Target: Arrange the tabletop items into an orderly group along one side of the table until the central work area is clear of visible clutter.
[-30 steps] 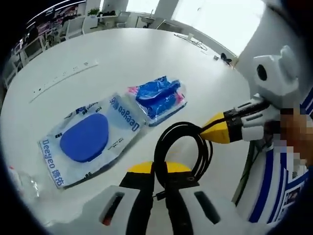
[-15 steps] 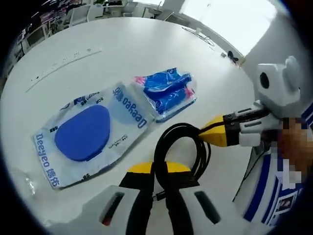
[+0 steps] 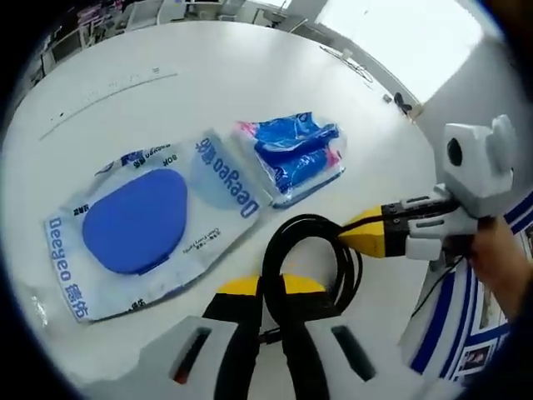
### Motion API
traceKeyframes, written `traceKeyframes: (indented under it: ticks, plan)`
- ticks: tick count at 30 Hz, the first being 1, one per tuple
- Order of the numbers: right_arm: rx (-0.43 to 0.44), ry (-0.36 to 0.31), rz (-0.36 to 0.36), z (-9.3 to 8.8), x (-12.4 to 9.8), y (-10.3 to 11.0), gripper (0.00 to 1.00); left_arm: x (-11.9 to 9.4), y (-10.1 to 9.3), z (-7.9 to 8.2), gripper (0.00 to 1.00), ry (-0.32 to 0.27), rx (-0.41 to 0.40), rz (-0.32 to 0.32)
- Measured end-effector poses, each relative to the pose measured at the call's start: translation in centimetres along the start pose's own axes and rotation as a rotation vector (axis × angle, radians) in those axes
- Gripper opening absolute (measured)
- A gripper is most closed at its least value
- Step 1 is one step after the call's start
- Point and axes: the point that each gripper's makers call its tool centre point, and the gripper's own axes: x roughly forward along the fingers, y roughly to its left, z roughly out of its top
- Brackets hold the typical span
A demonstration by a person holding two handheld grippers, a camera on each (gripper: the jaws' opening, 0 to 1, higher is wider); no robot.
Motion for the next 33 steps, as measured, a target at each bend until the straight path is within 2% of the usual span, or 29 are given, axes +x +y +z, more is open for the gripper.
traceKeyframes:
  ticks: [19,33]
  plan:
    - [-0.035,0.021,-0.022,-1.1,0.8,-0.6,0.02,1.0,0.1,-0.5,0.05,-0.006,-0.037,-0.011]
    - [-0.033,0.004,-0.036,-0.7,0.9,-0.9,0.02,1.2,0.3,-0.1,0.05,-0.016,-0.052,-0.025]
